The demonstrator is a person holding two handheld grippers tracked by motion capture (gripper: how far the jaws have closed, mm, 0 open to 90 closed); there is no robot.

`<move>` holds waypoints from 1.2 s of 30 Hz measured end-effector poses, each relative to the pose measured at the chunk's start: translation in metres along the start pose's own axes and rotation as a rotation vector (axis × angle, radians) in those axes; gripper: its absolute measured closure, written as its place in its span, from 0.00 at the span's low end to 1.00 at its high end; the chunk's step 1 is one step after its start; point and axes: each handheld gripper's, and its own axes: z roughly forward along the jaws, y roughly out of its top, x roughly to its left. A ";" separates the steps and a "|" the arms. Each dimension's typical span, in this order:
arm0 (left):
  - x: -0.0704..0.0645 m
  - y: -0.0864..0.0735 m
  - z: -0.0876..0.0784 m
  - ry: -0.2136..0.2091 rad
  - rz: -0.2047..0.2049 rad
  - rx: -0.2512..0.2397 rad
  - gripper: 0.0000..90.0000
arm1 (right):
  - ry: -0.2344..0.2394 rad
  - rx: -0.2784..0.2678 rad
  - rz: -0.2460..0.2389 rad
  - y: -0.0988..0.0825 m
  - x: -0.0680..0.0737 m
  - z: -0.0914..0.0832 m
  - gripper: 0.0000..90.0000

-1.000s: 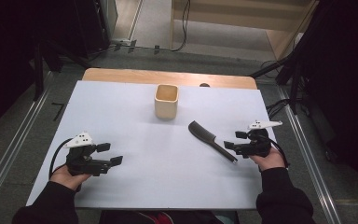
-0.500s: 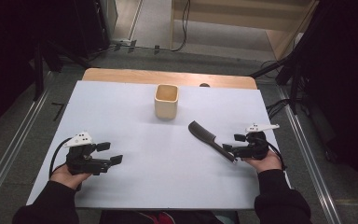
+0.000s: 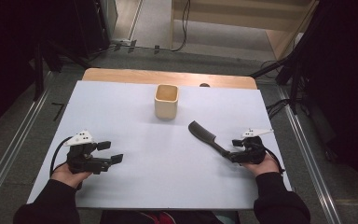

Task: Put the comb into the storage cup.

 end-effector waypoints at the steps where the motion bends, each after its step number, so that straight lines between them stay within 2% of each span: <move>1: 0.000 0.000 0.000 -0.001 0.001 -0.001 0.24 | 0.000 0.000 0.000 0.000 0.000 0.000 0.24; 11: 0.001 0.002 0.001 -0.005 0.003 -0.003 0.24 | -0.011 0.006 -0.017 -0.008 0.002 0.003 0.27; 19: 0.002 0.002 0.001 -0.010 0.000 -0.005 0.24 | -0.039 -0.011 -0.032 -0.014 0.005 0.000 0.36; 20: 0.001 0.003 0.002 -0.009 0.002 -0.005 0.24 | -0.046 -0.017 -0.037 -0.015 0.006 0.000 0.41; 22: 0.001 0.003 0.002 -0.008 0.002 -0.005 0.24 | -0.050 -0.023 -0.048 -0.017 0.007 0.000 0.43; 25: 0.001 0.003 0.003 -0.009 0.003 -0.005 0.24 | -0.053 -0.023 -0.064 -0.018 0.010 0.000 0.43; 29: 0.001 0.003 0.004 -0.010 0.007 0.001 0.24 | -0.081 -0.032 -0.083 -0.020 0.012 0.001 0.47; 36: 0.001 0.004 0.004 -0.009 0.007 0.000 0.24 | -0.075 -0.038 -0.077 -0.020 0.011 0.000 0.59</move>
